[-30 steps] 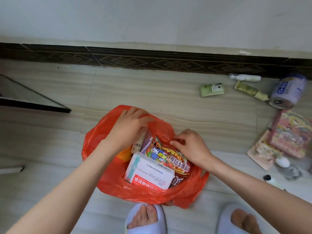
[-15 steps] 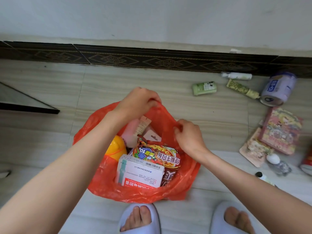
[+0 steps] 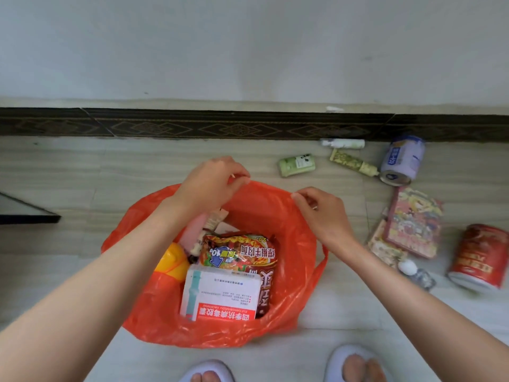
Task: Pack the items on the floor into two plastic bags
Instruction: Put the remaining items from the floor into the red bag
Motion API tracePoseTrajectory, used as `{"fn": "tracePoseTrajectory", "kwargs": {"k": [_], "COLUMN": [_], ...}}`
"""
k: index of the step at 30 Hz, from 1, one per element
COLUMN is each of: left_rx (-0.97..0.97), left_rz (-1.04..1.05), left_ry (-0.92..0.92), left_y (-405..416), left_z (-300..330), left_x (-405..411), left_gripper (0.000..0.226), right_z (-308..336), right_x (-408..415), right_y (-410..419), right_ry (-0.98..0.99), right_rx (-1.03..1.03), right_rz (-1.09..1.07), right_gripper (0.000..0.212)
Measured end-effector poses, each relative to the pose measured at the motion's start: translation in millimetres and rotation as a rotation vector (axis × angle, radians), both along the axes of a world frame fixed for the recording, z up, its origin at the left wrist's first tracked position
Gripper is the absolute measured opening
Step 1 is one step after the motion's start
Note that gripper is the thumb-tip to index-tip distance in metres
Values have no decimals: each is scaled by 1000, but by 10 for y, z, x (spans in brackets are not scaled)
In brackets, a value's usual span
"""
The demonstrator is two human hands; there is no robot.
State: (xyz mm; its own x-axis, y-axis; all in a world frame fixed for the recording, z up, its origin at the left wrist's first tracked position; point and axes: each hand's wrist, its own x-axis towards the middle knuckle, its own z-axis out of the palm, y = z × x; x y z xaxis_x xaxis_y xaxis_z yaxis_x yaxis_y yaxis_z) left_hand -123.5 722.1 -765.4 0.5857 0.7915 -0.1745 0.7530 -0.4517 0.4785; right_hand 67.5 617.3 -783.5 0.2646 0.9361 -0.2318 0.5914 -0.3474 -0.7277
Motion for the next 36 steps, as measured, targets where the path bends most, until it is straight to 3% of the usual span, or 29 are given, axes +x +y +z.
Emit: {"fn": "tracePoseTrajectory", "kwargs": {"k": [6,11,17,23,29,36], "left_rx": [-3,-42,-27,-43,50,97], "left_rz": [-19,32,-62,-42,2,112], "left_ry": [11,174,243,117,-127,-177], "left_y": [133,192,169,244,188,-166], "left_z": [-188,-463,-719,-796,-465,93], "left_x": [691,1243,1423,1393,1185,465], "left_gripper": [39,60,67,60,57,54], "right_z": [-209,-270,-540,-542,-484,-42], "right_x": [930,1578,1719,1799,1626,1025], "right_y": [-18,109,220,361,230,121], "right_ry": [-311,-602,-392,-159,-305,-27], "right_rx": [98,64,-91,-115,16,235], "right_rz": [-190,-391,-574,-630,-556,-457], "right_gripper": [21,43,75,72,74,74]}}
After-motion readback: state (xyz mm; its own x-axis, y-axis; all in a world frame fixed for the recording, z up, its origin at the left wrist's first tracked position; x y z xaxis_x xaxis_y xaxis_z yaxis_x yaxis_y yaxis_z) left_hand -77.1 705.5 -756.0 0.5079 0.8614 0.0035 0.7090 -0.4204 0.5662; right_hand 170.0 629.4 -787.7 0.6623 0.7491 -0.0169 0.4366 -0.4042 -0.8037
